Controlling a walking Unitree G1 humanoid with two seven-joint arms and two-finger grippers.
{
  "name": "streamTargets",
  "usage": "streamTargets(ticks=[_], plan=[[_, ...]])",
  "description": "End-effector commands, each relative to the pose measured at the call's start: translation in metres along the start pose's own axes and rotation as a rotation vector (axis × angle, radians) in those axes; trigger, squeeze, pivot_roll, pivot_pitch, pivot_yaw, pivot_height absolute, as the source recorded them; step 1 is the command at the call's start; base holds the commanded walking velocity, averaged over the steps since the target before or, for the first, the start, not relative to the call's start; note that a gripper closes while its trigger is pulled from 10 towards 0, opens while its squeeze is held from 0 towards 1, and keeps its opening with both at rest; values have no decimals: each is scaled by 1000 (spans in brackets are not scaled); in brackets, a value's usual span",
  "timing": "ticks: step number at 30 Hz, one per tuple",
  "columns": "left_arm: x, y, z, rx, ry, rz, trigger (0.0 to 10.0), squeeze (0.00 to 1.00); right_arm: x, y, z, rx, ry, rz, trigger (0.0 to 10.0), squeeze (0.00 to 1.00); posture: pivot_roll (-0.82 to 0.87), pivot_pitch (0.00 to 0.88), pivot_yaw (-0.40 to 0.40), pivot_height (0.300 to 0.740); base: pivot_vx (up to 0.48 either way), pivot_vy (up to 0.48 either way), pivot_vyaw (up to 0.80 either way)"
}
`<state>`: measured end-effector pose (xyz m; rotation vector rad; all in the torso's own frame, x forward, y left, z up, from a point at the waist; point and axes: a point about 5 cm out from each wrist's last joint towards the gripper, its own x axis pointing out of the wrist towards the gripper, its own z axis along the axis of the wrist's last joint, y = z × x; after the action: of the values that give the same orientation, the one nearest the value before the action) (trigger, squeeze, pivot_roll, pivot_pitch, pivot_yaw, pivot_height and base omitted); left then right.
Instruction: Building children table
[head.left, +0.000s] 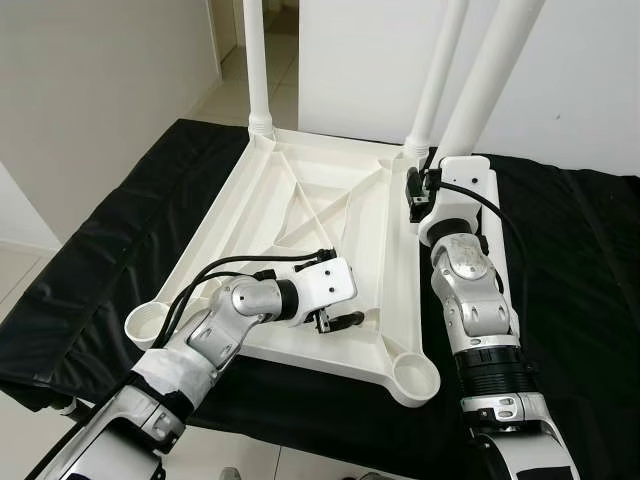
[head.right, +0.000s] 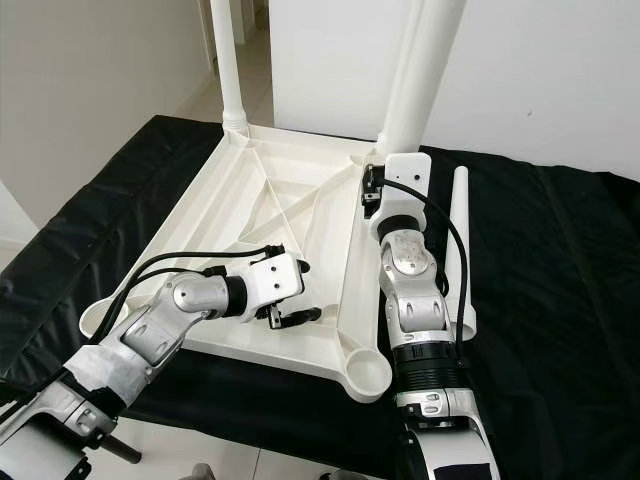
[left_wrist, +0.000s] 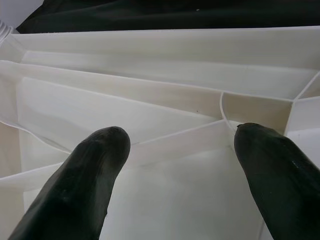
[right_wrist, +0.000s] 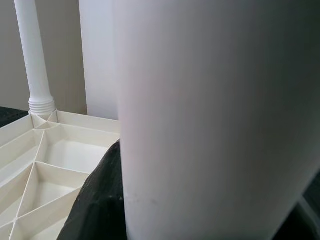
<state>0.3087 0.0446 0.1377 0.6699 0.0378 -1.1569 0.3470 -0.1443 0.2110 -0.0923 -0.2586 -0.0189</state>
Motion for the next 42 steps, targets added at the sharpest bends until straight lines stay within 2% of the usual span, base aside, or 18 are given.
streamTargets(ticks=[1, 4, 7, 11, 13, 16, 19, 25, 28, 30, 32, 35, 36, 37, 38, 39, 40, 42], plan=[[-2, 9, -18, -16, 92, 227, 10000, 0, 1, 1, 4, -1, -20, 0, 10000, 0, -20, 22, -8, 740, 0, 0, 0], [-1, 12, -17, -11, 86, 246, 10000, 0, 0, 2, 3, 1, -19, -1, 10000, 0, -22, 23, -5, 740, 0, 0, 0], [-1, 22, -14, -19, 67, 311, 10000, 0, -3, 5, 1, 11, -11, 4, 10000, 0, -23, 30, 1, 740, 0, 0, 0], [-1, 27, -11, -32, 45, 325, 10000, 0, -4, 7, 0, 12, -9, 11, 10000, 0, -23, 35, 3, 740, 0, 0, 0], [-4, 34, -7, -55, 7, 360, 10000, 0, -6, 8, -1, 13, -5, 17, 10000, 0, -23, 35, 3, 740, 0, 0, 0], [-11, 42, 1, -133, -70, 395, 10000, 0, -8, 10, -2, 15, 1, 23, 10000, 0, -25, 44, 6, 740, 0, 0, 0], [-18, 50, 4, -124, -100, 455, 10000, 0, -9, 10, -4, 15, 6, 27, 10000, 0, -21, 48, 3, 740, 0, 0, 0], [-28, 63, -3, -137, -77, 555, 10000, 0, -12, 14, -6, 19, 16, 45, 10000, 0, -12, 59, -5, 740, 0, 0, 0], [-31, 65, -2, -167, -93, 566, 10000, 0, -13, 16, -6, 21, 15, 53, 10000, 0, -12, 62, -5, 740, 0, 0, 0], [-32, 63, 0, -210, -128, 532, 10000, 0, -14, 16, -5, 27, 12, 61, 10000, 0, -11, 66, -6, 740, 0, 0, 0], [-34, 56, 6, -255, -186, 446, 10000, 0, -16, 15, -5, 30, 10, 65, 10000, 0, -12, 69, -7, 740, 0, 0, 0], [-39, 40, 17, -266, -283, 285, 10000, 0, -20, 12, -6, 24, 13, 67, 10000, 0, -11, 72, -9, 740, 0, 0, 0], [-39, 40, 17, -266, -283, 285, 10000, 0, -20, 12, -6, 24, 13, 67, 10000, 0, -11, 72, -9, 740, 0, 0, 0], [-41, 31, 20, -277, -314, 212, 10000, 0, -22, 11, -7, 22, 16, 67, 10000, 0, -12, 73, -7, 740, 0, 0, 0], [-42, 29, 21, -279, -323, 193, 10000, 0, -23, 10, -7, 22, 16, 67, 10000, 0, -12, 73, -7, 740, 0, 0, 0], [-45, 15, 19, -277, -312, 86, 10000, 0, -27, 9, -10, 16, 25, 68, 10000, 0, -10, 78, -8, 740, 0, 0, 0], [-45, 15, 19, -277, -312, 86, 10000, 0, -27, 9, -10, 16, 25, 68, 10000, 0, -10, 78, -8, 740, 0, 0, 0], [-47, 2, 16, -261, -285, -4, 10000, 0, -30, 8, -12, 11, 33, 68, 10000, 0, -10, 79, -7, 740, 0, 0, 0]])
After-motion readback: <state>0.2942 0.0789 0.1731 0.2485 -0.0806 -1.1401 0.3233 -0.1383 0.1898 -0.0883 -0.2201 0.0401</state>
